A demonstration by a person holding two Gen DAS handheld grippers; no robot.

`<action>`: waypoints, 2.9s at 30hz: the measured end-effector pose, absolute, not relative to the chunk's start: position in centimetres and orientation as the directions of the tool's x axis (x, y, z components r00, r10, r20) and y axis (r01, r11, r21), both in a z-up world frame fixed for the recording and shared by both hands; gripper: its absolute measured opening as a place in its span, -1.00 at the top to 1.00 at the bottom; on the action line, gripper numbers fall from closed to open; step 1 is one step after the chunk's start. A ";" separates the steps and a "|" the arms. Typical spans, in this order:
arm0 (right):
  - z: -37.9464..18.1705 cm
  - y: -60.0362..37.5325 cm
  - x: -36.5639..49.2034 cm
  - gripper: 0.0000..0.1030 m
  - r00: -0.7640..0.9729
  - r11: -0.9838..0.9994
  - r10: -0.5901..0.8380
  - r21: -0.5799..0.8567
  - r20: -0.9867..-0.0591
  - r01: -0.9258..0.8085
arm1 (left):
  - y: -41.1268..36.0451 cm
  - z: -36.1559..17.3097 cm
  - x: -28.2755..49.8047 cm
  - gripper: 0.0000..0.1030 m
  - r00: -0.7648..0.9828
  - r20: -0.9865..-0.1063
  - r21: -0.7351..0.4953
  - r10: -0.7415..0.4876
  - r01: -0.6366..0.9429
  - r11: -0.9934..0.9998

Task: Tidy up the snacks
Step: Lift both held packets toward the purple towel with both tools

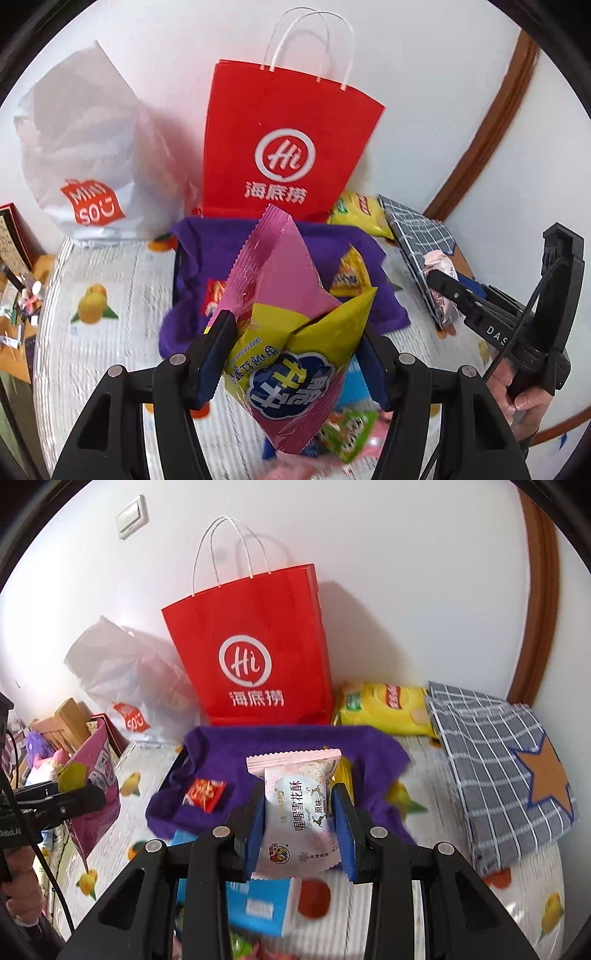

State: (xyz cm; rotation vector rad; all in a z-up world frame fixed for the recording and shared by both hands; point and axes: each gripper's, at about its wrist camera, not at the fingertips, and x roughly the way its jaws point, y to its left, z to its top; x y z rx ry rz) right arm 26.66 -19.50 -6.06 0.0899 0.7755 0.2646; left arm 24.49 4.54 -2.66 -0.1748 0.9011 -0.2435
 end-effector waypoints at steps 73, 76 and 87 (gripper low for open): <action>-15.8 -15.0 39.4 0.32 0.522 0.953 0.269 0.144 -0.809 -0.268 | 6.4 -11.8 37.0 -0.19 0.442 -0.866 -0.228 -0.233 0.065 0.971; -15.9 -14.9 39.4 0.32 0.517 0.952 0.270 0.144 -0.813 -0.270 | 6.3 -11.8 37.0 -0.19 0.444 -0.868 -0.214 -0.220 0.064 0.975; -16.5 -14.7 39.4 0.32 0.503 0.953 0.260 0.135 -0.824 -0.271 | 5.9 -11.9 37.0 -0.19 0.443 -0.867 -0.215 -0.227 0.077 0.973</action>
